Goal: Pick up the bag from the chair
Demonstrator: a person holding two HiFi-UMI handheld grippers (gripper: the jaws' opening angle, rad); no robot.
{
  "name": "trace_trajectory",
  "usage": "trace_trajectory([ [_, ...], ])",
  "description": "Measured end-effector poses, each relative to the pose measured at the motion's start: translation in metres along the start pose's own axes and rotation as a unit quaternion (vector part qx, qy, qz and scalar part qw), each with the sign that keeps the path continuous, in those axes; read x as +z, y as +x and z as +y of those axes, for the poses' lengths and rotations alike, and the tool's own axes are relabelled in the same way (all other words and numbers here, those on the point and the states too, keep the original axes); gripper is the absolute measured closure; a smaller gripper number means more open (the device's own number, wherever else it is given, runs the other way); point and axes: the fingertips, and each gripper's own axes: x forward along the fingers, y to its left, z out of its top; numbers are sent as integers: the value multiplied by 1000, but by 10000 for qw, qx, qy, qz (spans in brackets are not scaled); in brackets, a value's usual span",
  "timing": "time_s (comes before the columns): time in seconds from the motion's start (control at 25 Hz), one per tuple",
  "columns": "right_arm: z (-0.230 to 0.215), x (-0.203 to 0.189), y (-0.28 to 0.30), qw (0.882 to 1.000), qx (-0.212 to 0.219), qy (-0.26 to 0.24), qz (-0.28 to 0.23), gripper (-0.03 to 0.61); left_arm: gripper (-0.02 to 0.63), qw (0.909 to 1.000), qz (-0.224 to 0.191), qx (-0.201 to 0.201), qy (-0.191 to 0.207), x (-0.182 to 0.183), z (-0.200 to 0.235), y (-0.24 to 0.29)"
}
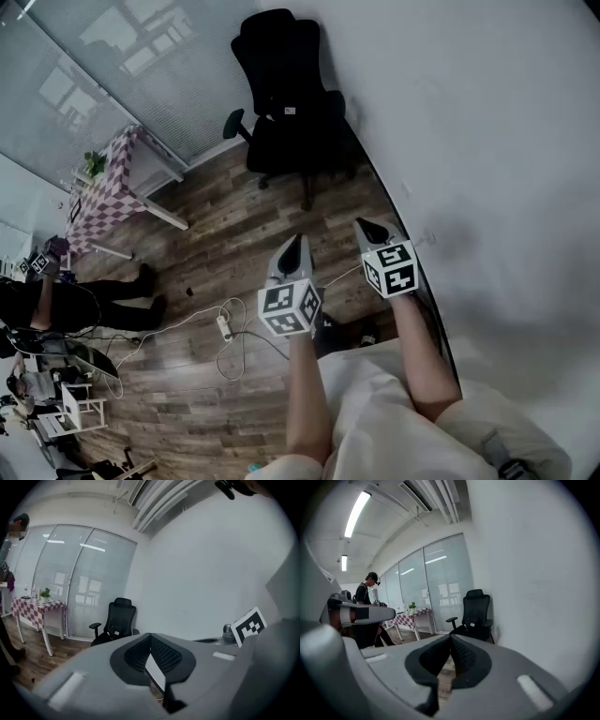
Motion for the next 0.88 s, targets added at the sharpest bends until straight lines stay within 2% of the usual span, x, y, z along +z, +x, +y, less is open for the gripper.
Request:
trace_trajectory([
  [0.44, 9, 7, 16, 9999, 119, 0, -22, 578, 607, 9999, -17, 149, -80, 5, 21, 0],
  [0.64, 14, 7, 22, 9991, 418, -62, 17, 578, 607, 9996, 11, 248, -156, 4, 26, 2],
  [0.88, -2, 3, 45, 9990, 437, 15, -32, 578, 607, 9985, -73, 432, -333, -4, 44, 22],
])
